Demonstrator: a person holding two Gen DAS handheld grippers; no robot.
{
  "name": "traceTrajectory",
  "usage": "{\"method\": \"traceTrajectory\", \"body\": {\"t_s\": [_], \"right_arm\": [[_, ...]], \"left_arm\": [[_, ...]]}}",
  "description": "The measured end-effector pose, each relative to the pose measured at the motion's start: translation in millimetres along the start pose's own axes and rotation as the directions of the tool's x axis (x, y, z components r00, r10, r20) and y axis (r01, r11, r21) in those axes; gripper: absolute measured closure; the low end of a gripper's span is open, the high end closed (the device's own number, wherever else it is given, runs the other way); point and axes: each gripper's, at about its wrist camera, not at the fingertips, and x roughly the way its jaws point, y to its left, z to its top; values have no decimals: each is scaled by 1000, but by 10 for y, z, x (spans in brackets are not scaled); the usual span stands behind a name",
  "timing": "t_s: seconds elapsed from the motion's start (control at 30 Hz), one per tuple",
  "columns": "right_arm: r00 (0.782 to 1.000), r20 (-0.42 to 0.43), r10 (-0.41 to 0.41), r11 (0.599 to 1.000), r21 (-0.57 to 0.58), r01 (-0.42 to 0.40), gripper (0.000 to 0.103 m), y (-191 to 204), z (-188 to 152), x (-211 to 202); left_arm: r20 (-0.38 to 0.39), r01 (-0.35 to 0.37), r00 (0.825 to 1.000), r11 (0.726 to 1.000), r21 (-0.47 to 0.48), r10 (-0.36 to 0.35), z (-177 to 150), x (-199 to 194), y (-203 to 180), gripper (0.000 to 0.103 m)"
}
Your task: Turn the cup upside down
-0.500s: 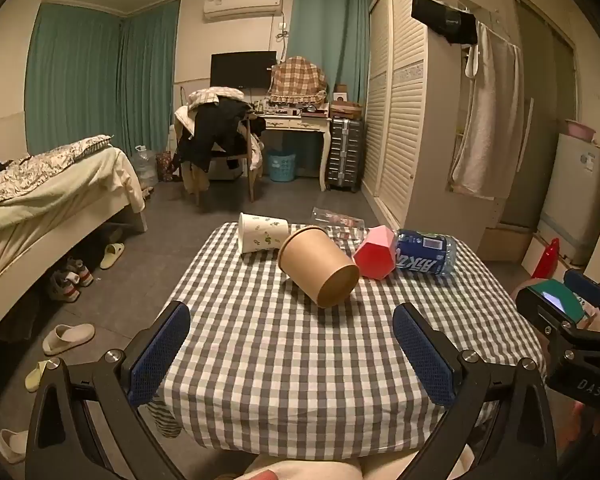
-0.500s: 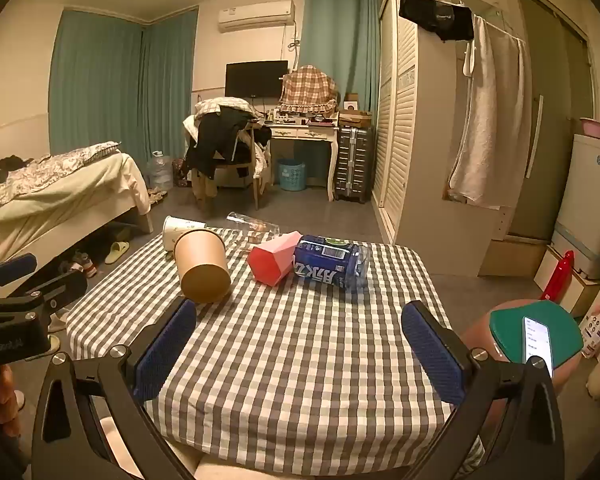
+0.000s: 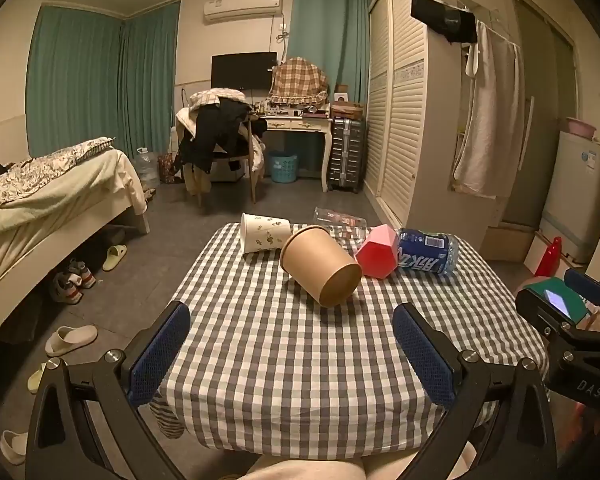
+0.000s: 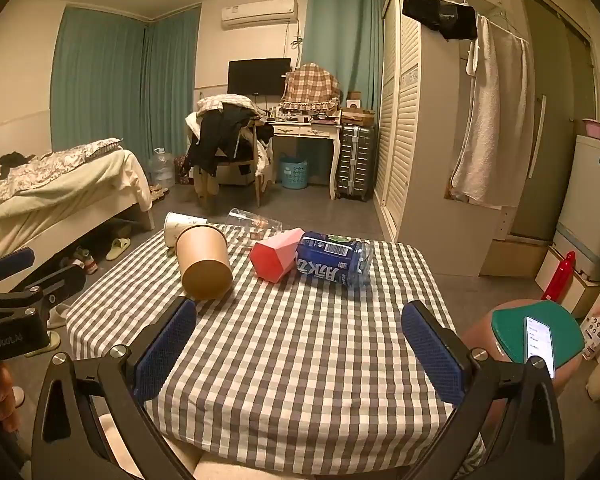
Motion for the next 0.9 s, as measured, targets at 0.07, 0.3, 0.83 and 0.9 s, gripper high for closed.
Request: {"method": "traceTrajectory", "body": {"t_s": [0.07, 0.3, 0.83, 0.9], "right_arm": [[1000, -1, 2, 1000, 0, -2, 0, -5, 9, 3], [1000, -2, 1, 1000, -1, -1, 0, 6, 29, -17], [1000, -16, 8, 1000, 2, -8, 0, 0, 24, 23], [1000, -15, 8, 1000, 3, -8, 0, 0, 25, 25]], "left_arm": [[0, -1, 1000, 1000, 0, 1, 0, 0, 12, 0], [-1, -9, 1000, 1000, -5, 9, -11, -22, 7, 0], [-14, -5, 1000, 1000, -14, 5, -36, -5, 20, 0], [-15, -6, 1000, 1000, -14, 6, -48, 5, 10, 0]]}}
